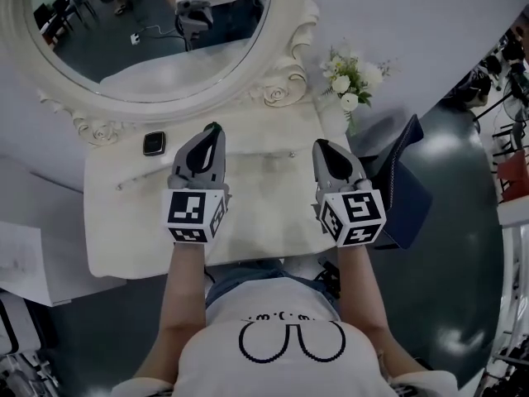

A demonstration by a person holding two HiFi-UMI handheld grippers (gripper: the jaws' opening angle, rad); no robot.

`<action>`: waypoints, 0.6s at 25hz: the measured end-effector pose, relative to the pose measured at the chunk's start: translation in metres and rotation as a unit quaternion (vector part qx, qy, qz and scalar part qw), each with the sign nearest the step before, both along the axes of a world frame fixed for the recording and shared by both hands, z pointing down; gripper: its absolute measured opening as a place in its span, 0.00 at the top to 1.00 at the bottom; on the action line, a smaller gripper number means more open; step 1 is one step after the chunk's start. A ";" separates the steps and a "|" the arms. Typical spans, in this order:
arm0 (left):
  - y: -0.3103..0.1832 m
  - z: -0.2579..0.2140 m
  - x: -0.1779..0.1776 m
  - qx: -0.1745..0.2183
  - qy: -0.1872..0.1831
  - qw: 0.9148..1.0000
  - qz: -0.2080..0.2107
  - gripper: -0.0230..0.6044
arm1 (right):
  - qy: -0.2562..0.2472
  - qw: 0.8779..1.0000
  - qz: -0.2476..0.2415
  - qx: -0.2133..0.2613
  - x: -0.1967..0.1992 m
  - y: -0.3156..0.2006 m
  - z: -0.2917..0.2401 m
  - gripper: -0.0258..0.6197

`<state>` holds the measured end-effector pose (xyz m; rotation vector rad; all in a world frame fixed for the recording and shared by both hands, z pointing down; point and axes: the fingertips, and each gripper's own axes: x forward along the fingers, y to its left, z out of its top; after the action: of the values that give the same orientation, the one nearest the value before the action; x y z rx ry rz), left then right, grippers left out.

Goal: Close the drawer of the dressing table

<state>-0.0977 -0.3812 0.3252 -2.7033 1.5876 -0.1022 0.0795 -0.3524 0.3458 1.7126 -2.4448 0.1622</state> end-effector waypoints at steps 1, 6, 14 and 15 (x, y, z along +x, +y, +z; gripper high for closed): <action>0.001 -0.006 0.002 0.008 -0.001 1.000 0.003 0.97 | 0.001 1.000 0.001 0.012 0.001 0.001 -0.009 0.96; 0.004 -0.042 0.007 0.050 -0.004 0.999 0.013 0.97 | 0.005 0.997 0.005 0.071 0.006 0.010 -0.053 0.96; 0.009 -0.093 0.005 0.109 0.010 0.994 0.014 0.97 | 0.029 0.988 0.006 0.151 0.007 0.025 -0.118 0.96; 0.010 -0.098 0.004 0.114 0.011 0.993 0.014 0.97 | 0.032 0.987 0.005 0.158 0.005 0.028 -0.124 0.96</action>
<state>-0.0935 -0.3713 0.2276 -2.5585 1.4650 0.1026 0.0849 -0.3246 0.2219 1.8146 -2.5218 -0.2927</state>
